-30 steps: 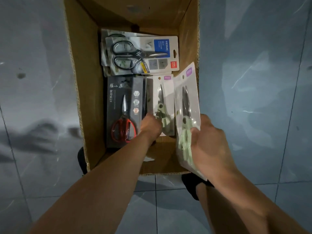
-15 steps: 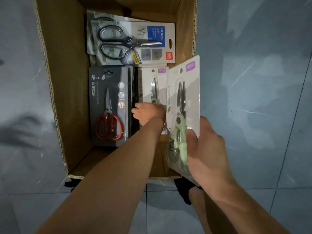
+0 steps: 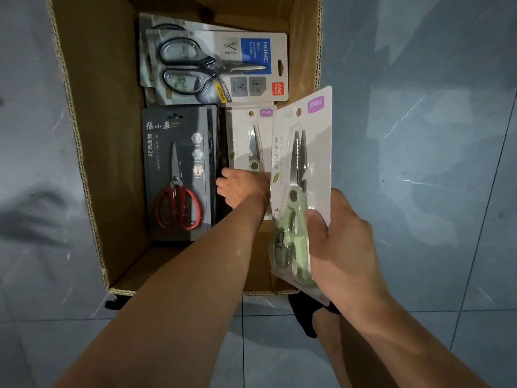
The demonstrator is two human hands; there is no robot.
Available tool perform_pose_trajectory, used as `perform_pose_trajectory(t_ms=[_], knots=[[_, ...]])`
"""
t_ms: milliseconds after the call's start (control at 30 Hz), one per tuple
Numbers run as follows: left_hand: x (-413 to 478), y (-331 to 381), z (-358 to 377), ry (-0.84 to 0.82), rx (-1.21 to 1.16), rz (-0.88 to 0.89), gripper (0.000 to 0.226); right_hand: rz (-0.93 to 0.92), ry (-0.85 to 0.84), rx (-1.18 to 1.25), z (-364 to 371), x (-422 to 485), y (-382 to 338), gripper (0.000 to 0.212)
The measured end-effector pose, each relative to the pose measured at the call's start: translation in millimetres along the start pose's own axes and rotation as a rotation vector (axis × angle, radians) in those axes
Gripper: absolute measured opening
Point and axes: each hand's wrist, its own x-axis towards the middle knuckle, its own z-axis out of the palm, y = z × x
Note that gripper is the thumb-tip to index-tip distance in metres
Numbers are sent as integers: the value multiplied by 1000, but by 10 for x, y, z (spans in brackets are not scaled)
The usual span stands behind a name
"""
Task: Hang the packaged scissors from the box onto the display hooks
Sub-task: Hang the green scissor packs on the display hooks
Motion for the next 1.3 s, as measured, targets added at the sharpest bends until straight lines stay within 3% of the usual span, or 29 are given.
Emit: perform_pose_trajectory(t_ms=[133, 267, 533, 667, 767, 933, 1067, 1167, 1300], knots=[[-44, 1, 16, 14, -48, -43, 51, 4, 0, 23, -4, 11, 84, 31], [-35, 10, 11, 37, -83, -40, 66, 17, -20, 60, -16, -6, 123, 30], [-126, -112, -26, 12, -151, 4, 42, 33, -33, 96, -9, 16, 125, 33], [-185, -308, 28, -52, -159, -343, 66, 44, -36, 83, -4, 37, 152, 31], [-149, -334, 44, -50, -266, -424, 72, 43, -30, 78, 9, 50, 155, 31], [-108, -424, 19, -56, -224, -312, 91, 44, -18, 77, 18, 59, 155, 31], [-12, -426, -12, -41, -108, -133, 72, 75, -17, 95, 0, 45, 139, 32], [72, -351, -102, -14, -168, -7, 58, 74, -30, 84, -8, 35, 118, 32], [222, -161, -205, -83, -231, 99, 63, 69, -34, 61, -3, 49, 114, 33]])
